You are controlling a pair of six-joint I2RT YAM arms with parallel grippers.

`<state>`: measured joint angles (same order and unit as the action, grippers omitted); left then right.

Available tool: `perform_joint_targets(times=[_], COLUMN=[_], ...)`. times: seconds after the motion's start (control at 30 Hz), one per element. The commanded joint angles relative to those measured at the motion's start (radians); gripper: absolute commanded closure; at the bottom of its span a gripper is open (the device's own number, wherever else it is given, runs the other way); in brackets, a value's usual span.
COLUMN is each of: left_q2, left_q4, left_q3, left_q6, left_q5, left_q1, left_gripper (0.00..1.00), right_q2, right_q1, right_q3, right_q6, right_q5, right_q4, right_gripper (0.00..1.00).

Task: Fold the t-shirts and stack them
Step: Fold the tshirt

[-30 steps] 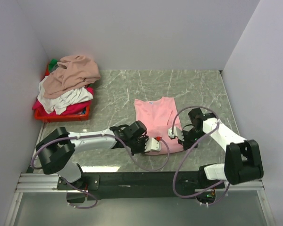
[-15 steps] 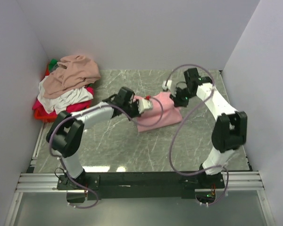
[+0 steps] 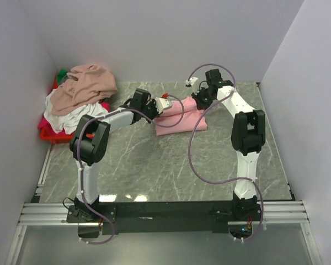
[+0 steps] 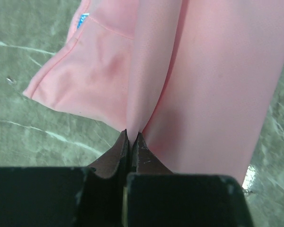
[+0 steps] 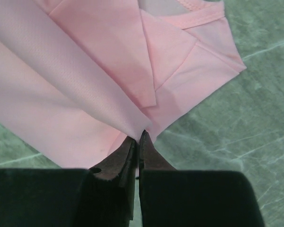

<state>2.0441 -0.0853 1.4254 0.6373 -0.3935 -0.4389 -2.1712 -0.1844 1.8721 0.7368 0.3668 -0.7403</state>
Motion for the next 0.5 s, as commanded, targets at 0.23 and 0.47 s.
perform_joint_targets(times=[0.23,0.47], left_q2=[-0.041,0.047], left_q4=[0.297,0.433], left_q3=[0.001,0.084], left_q6=[0.002,-0.033], left_q5=[0.070,0.168], left_q1=[0.012,0.028], left_gripper=[1.00,1.00], right_q2=[0.125,0.027], right_q1=[0.017,0.017], right_q3=[-0.049,0.018], right_q6=[-0.092,-0.160], right_q5=[-0.049,-0.090], right_q4=[0.213,0.310], right_gripper=[1.00,1.00])
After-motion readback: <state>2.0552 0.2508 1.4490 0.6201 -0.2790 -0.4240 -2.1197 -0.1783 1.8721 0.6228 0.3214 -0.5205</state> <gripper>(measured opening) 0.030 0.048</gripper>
